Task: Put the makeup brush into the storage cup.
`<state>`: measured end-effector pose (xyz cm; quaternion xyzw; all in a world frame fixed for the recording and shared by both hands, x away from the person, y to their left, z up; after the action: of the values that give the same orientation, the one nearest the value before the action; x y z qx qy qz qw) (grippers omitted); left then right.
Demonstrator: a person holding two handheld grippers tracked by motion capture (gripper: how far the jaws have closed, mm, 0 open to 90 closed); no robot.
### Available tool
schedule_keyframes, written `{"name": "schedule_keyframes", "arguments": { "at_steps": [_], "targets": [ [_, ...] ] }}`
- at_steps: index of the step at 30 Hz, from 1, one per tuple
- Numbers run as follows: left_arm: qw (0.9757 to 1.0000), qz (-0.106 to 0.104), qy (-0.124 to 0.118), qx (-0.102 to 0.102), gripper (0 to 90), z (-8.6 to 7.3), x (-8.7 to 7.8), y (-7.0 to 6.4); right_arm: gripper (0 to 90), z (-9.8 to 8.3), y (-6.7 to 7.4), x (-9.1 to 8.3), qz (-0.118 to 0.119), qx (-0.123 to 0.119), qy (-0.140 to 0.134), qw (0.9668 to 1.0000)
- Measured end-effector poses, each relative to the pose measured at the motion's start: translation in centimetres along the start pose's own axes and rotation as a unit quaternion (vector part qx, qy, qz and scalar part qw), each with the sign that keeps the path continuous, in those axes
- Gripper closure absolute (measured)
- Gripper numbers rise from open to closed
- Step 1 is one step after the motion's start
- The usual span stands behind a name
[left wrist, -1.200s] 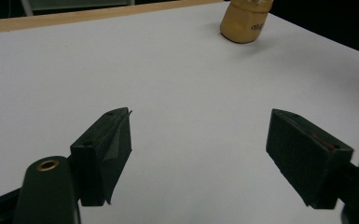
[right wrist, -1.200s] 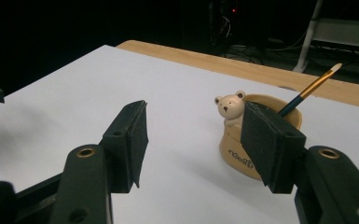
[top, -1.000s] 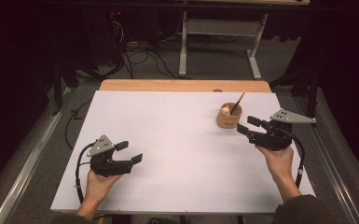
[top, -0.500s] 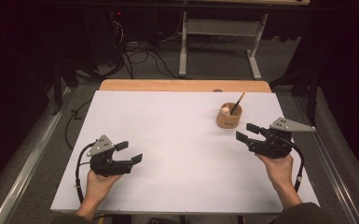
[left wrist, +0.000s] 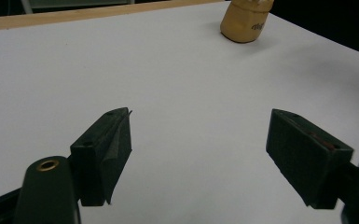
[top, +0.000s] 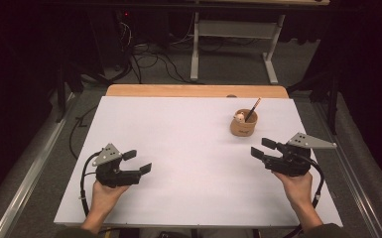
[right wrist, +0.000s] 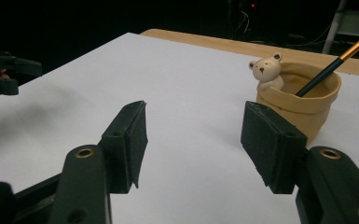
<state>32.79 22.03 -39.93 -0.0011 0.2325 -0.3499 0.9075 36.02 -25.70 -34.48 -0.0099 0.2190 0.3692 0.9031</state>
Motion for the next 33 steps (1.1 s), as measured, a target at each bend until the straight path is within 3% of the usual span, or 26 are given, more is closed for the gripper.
{"name": "schedule_keyframes", "arguments": {
  "at_steps": [7, 33],
  "targets": [
    [1.0, -0.003, -0.004, -0.008, 22.5, 0.0, -0.1, 0.2, 43.0, -0.7, 0.1, -0.1, 0.005, 0.005, 0.0, 1.0],
    [1.0, -0.004, -0.004, -0.007, 22.7, 0.0, 0.0, 0.1, 42.3, -3.3, -0.5, -0.5, 0.006, 0.029, 0.0, 0.9996]
  ]
}}
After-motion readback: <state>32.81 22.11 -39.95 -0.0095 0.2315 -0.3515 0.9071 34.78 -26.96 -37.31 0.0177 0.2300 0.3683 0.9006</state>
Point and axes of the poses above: each handheld gripper's, and its own axes: x roughly forward along the jaws, z roughly out of its top, y roughly to its left, the point moved 1 cm from there along x, roughly forward along the jaws
